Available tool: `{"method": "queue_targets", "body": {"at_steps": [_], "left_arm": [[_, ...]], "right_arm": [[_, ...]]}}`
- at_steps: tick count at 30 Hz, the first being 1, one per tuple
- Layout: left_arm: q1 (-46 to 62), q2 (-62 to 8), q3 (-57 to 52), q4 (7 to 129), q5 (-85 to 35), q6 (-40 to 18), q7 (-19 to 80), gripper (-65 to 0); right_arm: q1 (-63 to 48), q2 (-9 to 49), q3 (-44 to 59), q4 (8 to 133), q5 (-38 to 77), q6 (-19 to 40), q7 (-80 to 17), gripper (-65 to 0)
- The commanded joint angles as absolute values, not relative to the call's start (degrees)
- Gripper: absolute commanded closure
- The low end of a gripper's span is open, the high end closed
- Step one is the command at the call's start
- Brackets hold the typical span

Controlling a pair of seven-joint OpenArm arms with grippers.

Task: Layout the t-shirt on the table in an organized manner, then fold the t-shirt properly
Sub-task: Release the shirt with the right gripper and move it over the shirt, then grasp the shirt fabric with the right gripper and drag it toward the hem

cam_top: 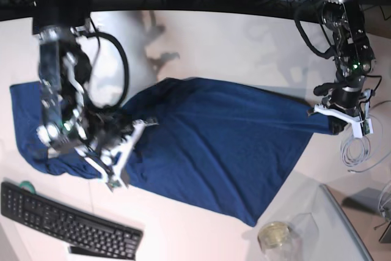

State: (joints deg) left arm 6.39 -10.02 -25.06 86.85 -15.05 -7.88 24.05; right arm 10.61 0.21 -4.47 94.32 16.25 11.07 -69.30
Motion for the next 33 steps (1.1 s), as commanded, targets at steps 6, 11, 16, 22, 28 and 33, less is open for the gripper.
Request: {"method": "queue_targets", "body": {"at_steps": [6,11,16,22,28,33], "left_arm": [[6.8,-10.2,-25.3,88.0,-15.4,-8.0,22.5,0.0],[8.0,-10.1,-25.4,88.0,-15.4,-8.0,22.5,0.0],[8.0,-10.1,-25.4,87.8,-15.4,-8.0,22.5,0.0],[8.0,-10.1,-25.4,87.9,-15.4,-8.0,22.5,0.0],[8.1,-10.1,-25.4,87.6,-15.4,-8.0,22.5,0.0],[8.1,-10.0,-25.4,88.0,-15.4,-8.0,22.5,0.0]], "right_arm": [[26.3,-2.8,-11.0,66.3,16.2,11.0,-54.9,-21.3],[20.0,1.5,-12.2,80.3,16.0,10.7,-58.4,-35.3],[10.3,7.7,-19.5,90.2,14.2,5.1,-57.4,-35.9],[8.7,12.8,-33.5,90.1,4.4,4.8,-48.1,-35.9],[9.7,12.2,-35.7,87.1,-7.4,5.2,-46.8,-36.0],[12.1,10.6,-35.6,81.7,-8.3,8.0,-44.4,-35.7]]}}
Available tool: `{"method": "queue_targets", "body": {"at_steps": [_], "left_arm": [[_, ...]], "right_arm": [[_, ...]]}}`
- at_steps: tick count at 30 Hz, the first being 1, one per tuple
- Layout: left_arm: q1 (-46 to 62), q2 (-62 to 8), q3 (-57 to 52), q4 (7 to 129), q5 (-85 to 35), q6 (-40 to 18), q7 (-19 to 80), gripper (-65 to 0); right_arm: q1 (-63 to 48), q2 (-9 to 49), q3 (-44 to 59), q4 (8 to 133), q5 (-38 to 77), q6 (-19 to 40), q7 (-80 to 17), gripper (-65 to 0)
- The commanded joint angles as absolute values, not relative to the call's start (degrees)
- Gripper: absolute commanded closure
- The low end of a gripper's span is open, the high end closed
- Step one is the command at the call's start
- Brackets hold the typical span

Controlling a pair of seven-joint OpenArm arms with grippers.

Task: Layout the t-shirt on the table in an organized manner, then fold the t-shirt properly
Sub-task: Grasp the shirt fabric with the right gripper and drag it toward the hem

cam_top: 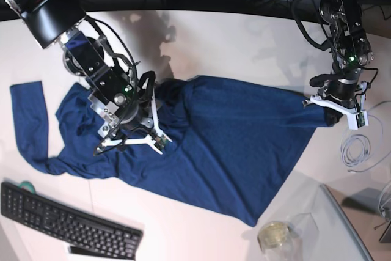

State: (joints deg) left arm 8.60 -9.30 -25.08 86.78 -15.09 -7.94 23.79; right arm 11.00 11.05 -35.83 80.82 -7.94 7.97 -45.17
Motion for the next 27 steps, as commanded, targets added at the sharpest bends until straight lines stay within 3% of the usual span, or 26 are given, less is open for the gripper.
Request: {"method": "queue_targets", "body": {"at_steps": [1,7,8,11,12,17,27], "left_arm": [[8.1,-10.0,-25.4,88.0,-15.4,-8.0,22.5,0.0],[8.1,-10.0,-25.6,87.8,-15.4,-8.0,22.5,0.0],[8.1,-10.0,-25.6,87.8,-15.4,-8.0,22.5,0.0],[8.1,-10.0,-25.8,87.6,-15.4,-8.0,22.5,0.0],[8.1,-10.0,-25.8,87.6,-15.4,-8.0,22.5,0.0],[8.0,-10.1,-25.9,87.6,-15.4,-8.0,22.5,0.0],[8.0,-10.2,-25.5,88.0,-15.4,-8.0,22.5,0.0]], "right_arm": [[12.5,10.1,-35.5,80.3,-8.2,8.0,-44.1,-35.7],[14.6,8.5,-35.4,72.5,-8.2,8.0,-41.8,-33.6],[14.6,8.5,-35.4,72.3,-8.2,8.0,-41.8,-30.0],[14.6,8.4,-35.4,72.2,-8.2,8.0,-42.1,-9.8],[14.5,8.4,-35.4,72.2,-8.2,8.0,-42.1,-6.5],[13.7,8.4,-35.4,73.7,-8.1,8.0,-44.8,-1.5],[2.7,8.4,-35.6,101.8,-8.1,8.1,-47.8,-0.5]]}}
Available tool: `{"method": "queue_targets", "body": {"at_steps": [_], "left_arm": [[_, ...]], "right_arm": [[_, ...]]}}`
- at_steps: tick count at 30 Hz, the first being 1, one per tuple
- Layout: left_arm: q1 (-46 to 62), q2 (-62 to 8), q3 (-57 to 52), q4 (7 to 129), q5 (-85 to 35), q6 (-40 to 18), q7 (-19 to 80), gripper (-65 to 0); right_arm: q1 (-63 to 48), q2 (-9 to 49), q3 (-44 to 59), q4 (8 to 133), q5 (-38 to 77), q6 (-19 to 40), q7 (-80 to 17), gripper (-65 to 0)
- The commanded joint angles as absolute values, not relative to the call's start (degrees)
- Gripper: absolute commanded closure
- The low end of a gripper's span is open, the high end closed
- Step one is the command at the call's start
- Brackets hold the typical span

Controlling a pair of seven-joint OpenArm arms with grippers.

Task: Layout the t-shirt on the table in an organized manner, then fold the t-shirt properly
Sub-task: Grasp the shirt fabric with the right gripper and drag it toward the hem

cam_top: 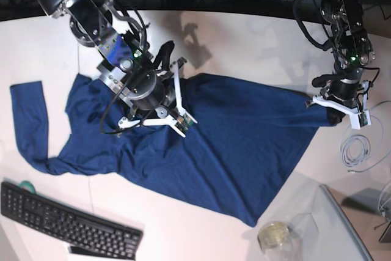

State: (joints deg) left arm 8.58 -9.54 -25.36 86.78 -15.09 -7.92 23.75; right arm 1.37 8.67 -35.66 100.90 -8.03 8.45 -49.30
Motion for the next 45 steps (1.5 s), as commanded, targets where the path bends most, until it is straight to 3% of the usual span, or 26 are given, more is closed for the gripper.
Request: {"method": "queue_targets", "body": {"at_steps": [1,7,17,20,23,26,28,34,45], "left_arm": [[8.0,-10.2,-25.5,88.0,-15.4,-8.0,22.5,0.0],[8.0,-10.2,-25.4,88.0,-15.4,-8.0,22.5,0.0],[8.0,-10.2,-25.4,88.0,-15.3,-8.0,22.5,0.0],[8.0,-10.1,-25.4,88.0,-15.3,-8.0,22.5,0.0],[8.7,-10.1,-25.4,88.0,-15.3,-8.0,22.5,0.0],[8.8,-10.1,-25.4,88.6,-15.3,-8.0,22.5,0.0],[9.0,-10.1,-25.4,88.9,-15.3,-8.0,22.5,0.0],[9.9,-10.2,-25.4,90.5,-15.3,-8.0,22.5,0.0],[10.6,-10.1,-25.4,90.5,-15.3,-8.0,22.5,0.0]], "right_arm": [[2.6,8.3,-35.6,104.3,-8.1,8.1,-47.8,-0.5],[8.8,6.1,-35.7,109.6,-8.0,8.2,-47.8,-0.5],[23.3,1.7,-35.8,102.5,-8.0,8.2,-47.0,-0.2],[26.6,0.8,-38.1,95.7,-8.0,8.2,-42.1,-1.2],[28.1,-2.9,-39.0,83.1,-8.0,8.2,-35.8,-8.7],[30.0,-6.6,-39.3,69.4,-8.3,8.2,-32.7,-27.8],[29.9,-6.7,-39.0,67.9,-8.3,8.2,-32.8,-36.9],[24.1,-3.5,-39.0,75.7,-8.4,8.1,-40.0,-37.4],[26.2,-6.4,-38.6,54.2,-8.4,8.0,-29.4,-36.9]]}}
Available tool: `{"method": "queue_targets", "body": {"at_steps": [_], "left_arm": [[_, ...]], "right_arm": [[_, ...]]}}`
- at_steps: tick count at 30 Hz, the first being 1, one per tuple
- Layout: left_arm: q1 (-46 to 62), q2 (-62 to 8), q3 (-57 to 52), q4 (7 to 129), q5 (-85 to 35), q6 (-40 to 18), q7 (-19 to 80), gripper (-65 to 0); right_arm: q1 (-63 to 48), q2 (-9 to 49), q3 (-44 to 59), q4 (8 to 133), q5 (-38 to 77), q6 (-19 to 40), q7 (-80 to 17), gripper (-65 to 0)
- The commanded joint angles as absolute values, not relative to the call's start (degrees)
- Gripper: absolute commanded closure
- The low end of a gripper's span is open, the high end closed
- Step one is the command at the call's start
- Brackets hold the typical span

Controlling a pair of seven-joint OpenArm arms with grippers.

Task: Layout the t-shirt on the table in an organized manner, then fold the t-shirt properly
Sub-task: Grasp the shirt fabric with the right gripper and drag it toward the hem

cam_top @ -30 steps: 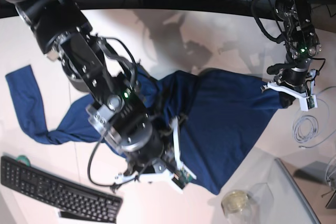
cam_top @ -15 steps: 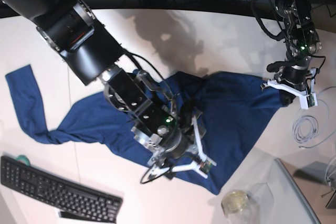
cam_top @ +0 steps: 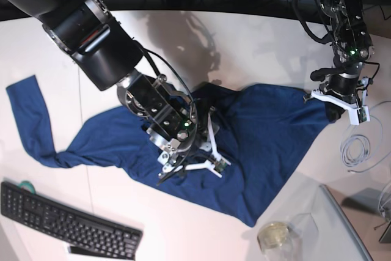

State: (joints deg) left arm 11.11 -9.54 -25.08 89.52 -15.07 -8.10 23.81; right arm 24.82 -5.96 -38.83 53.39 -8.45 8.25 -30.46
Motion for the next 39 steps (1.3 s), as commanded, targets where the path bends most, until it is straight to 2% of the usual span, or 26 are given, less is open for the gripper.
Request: {"method": "queue_targets", "body": {"at_steps": [1,5,14,16,19,27,28,29,31,32,34,39], "left_arm": [[10.8,-10.1,-25.4,90.5,-15.3,-8.0,22.5,0.0],[11.6,-10.1,-25.5,90.8,-15.3,-8.0,22.5,0.0],[11.8,-10.1,-25.8,90.6,-15.3,-8.0,22.5,0.0],[11.8,-10.1,-25.8,90.7,-15.3,-8.0,22.5,0.0],[11.8,-10.1,-25.8,90.7,-15.3,-8.0,22.5,0.0],[11.8,-10.1,-25.9,90.3,-15.3,-8.0,22.5,0.0],[11.8,-10.1,-25.9,90.3,-15.3,-8.0,22.5,0.0],[11.8,-10.1,-25.9,90.3,-15.3,-8.0,22.5,0.0],[11.8,-10.0,-25.9,90.3,-15.3,-8.0,22.5,0.0],[11.8,-10.0,-25.9,90.3,-15.3,-8.0,22.5,0.0],[11.8,-10.0,-25.9,90.3,-15.3,-8.0,22.5,0.0],[11.8,-10.1,-26.0,90.3,-15.3,-8.0,22.5,0.0]], "right_arm": [[26.4,-6.5,-38.6,52.9,-8.4,8.0,-28.5,-36.9],[27.7,-6.9,-38.9,49.1,-8.3,8.0,-26.7,-36.8],[28.8,-6.9,-38.6,48.9,-8.2,8.0,-25.5,-36.6],[29.1,-6.9,-38.6,47.8,-8.1,8.0,-25.2,-33.3],[30.2,-7.5,-38.5,44.0,-8.0,8.0,-21.5,-23.6],[31.9,-8.0,-38.5,38.7,-8.0,8.0,-19.7,-24.3],[31.9,-8.0,-38.5,38.3,-8.0,8.0,-19.7,-23.1],[31.9,-8.0,-38.5,37.8,-8.0,8.0,-19.8,-19.1],[31.9,-8.0,-38.5,37.9,-8.0,8.0,-19.8,-2.7],[31.7,-8.0,-38.5,38.2,-8.0,8.1,-20.3,0.0],[31.4,-8.0,-38.7,40.3,-8.0,8.1,-22.8,-1.7],[28.6,-7.7,-38.9,54.4,-8.3,8.1,-30.0,-0.3]]}}
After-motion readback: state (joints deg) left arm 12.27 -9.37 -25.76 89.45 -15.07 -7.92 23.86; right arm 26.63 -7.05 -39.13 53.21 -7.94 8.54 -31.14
